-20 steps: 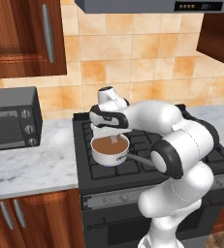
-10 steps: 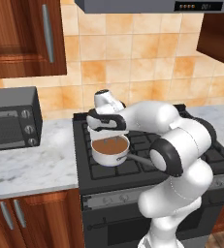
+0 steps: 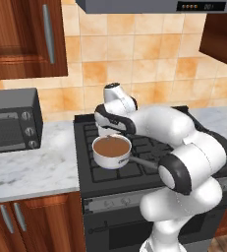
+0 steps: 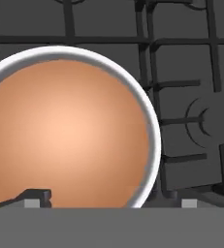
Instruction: Pick up the sugar cube(s) and place them in the saucepan with hot chocolate.
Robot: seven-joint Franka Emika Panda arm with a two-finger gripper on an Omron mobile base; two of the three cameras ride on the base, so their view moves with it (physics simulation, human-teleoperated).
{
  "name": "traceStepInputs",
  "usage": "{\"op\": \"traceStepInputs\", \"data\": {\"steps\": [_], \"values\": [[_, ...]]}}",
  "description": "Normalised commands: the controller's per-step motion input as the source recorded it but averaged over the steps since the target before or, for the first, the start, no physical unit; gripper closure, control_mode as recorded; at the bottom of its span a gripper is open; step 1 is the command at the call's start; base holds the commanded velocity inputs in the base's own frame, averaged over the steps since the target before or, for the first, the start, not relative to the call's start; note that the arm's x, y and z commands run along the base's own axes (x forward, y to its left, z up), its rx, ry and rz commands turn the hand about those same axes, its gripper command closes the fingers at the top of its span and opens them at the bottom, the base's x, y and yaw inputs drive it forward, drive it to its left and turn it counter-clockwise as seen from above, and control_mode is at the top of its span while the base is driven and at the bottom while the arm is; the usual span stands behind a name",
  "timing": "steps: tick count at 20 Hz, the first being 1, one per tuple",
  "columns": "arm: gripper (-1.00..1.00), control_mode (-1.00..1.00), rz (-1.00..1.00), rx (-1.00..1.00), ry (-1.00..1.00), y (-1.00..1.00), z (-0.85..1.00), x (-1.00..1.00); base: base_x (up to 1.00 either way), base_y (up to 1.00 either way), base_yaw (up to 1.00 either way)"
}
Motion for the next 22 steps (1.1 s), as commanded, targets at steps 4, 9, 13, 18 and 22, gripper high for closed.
{"op": "traceStepInputs", "data": {"steps": [4,9,13,18,22], "values": [[-1.0,-1.0,0.0,0.22,-0.29,-1.0,0.94,-0.99,0.0,0.0,0.0],[-1.0,-1.0,0.0,0.21,-0.26,-0.93,1.0,-0.99,0.0,0.0,0.0],[-1.0,-1.0,0.0,0.1,-0.13,-0.61,0.85,-0.58,0.0,0.0,0.0],[-1.0,-1.0,0.0,0.0,0.02,-0.38,0.58,-0.34,0.0,0.0,0.0],[-1.0,-1.0,-0.02,0.0,0.06,-0.64,0.26,-0.45,0.0,0.0,0.0]]}}
